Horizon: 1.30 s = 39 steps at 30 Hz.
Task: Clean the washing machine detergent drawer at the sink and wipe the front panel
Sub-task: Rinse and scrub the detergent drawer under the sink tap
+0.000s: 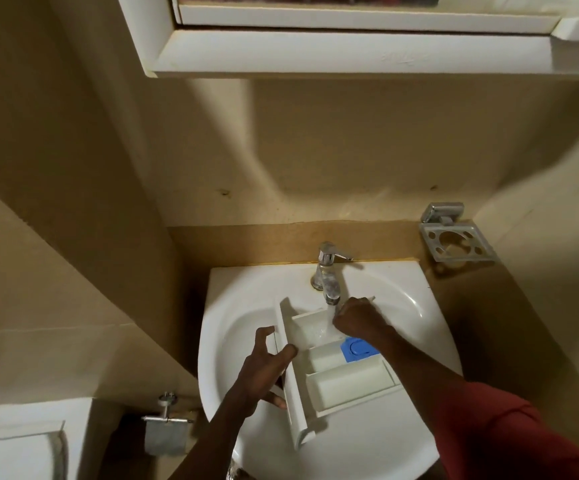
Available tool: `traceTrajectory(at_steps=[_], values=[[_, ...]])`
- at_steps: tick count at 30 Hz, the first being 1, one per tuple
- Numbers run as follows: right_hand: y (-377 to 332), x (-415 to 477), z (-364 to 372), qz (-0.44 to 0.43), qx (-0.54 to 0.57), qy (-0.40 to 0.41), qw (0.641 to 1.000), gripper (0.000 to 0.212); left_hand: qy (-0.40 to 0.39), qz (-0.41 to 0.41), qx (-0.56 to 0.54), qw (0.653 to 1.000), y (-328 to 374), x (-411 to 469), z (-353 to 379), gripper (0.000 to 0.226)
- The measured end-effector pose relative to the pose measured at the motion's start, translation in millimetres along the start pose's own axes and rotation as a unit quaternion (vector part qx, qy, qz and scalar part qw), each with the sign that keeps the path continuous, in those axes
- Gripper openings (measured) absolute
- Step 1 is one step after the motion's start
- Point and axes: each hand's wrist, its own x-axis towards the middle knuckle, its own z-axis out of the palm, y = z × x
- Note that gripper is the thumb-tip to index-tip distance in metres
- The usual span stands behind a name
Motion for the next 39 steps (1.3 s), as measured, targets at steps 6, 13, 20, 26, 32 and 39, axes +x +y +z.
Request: traceTrajectory(at_steps=[6, 13, 20, 26, 32, 39], values=[[-31.9, -19.7, 15.1, 0.001, 0.026, 0.023, 0.999, 0.046, -0.007, 0.006, -0.011, 1.000, -3.0, -1.0, -2.8, 0.044], [-40.7, -38.4, 33.7, -0.181, -0.035, -0.070, 0.980, 0.029, 0.003, 0.003, 0.011, 1.000, -2.3, 1.0, 4.0, 0.055], [28.2, -28.4, 22.2, -0.090, 0.088, 0.139, 0.982, 0.013, 0.005, -0.010, -0.010, 1.000, 0.5, -5.7, 5.1, 0.071], [45.3, -32.2, 23.6, 0.046, 0.122, 0.239, 0.962, 0.046, -0.021, -0.010, -0.031, 0.999, 3.1, -12.4, 21.2, 0.069], [61.7, -23.7, 9.7, 0.076, 0.243, -0.023, 0.967, 0.056, -0.042, -0.039, -0.079, 0.995, 2.2, -18.1, 14.7, 0.072], [70.8, -11.6, 6.9, -0.018, 0.352, -0.063, 0.934, 0.020, -0.077, -0.058, -0.059, 0.994, -0.2, -24.8, -14.6, 0.072]])
